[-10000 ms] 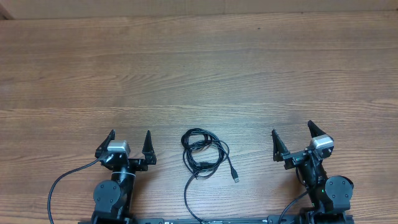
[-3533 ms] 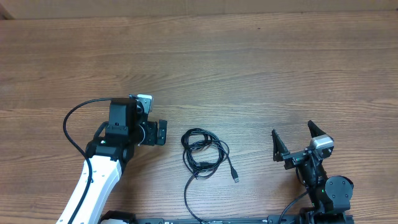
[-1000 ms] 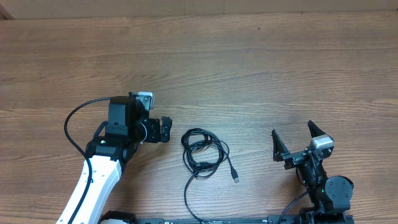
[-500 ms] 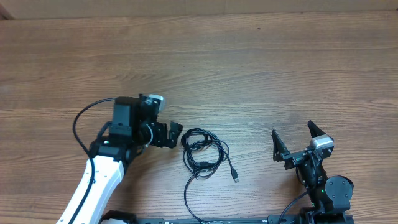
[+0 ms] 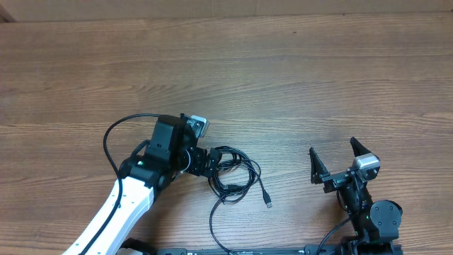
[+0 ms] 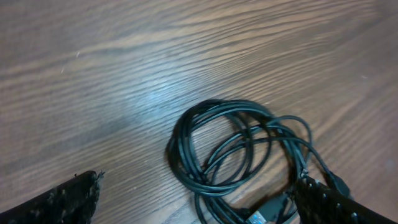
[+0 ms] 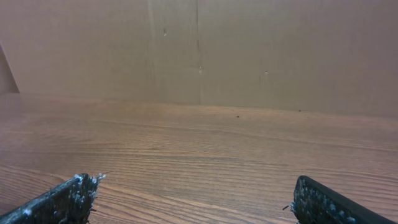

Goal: Untangle cables
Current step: 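Lower the left gripper over the cable bundle's top loops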

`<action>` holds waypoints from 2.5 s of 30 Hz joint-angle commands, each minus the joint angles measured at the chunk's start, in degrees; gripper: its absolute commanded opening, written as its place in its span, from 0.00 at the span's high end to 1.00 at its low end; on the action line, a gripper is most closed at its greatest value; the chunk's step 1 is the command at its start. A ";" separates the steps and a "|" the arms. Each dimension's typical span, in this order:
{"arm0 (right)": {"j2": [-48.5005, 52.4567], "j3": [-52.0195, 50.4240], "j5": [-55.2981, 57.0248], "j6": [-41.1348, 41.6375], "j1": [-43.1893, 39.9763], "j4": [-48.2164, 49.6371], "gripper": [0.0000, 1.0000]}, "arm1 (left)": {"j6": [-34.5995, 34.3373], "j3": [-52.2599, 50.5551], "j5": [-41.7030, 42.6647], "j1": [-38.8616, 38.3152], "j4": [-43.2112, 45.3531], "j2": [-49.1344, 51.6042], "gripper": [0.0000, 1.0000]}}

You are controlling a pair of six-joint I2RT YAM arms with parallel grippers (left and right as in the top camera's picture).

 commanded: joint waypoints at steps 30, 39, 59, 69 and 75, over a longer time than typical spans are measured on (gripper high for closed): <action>-0.57 -0.59 0.61 0.17 -0.15 0.31 0.00 | -36.79 2.82 -9.75 -5.51 -9.92 12.22 0.00; -0.57 -0.59 0.61 0.17 -0.15 0.31 0.00 | -43.95 5.95 -13.00 -12.24 -8.92 12.22 0.00; -0.57 -0.59 0.61 0.17 -0.15 0.31 0.00 | -59.17 6.93 -10.91 -14.29 -6.05 12.46 0.00; -0.57 -0.59 0.61 0.17 -0.15 0.31 0.00 | -80.72 6.93 -19.23 -18.36 -14.08 12.46 0.11; -0.57 -0.59 0.61 0.17 -0.15 0.31 0.00 | -86.20 6.93 -22.58 -18.62 -11.85 13.25 0.09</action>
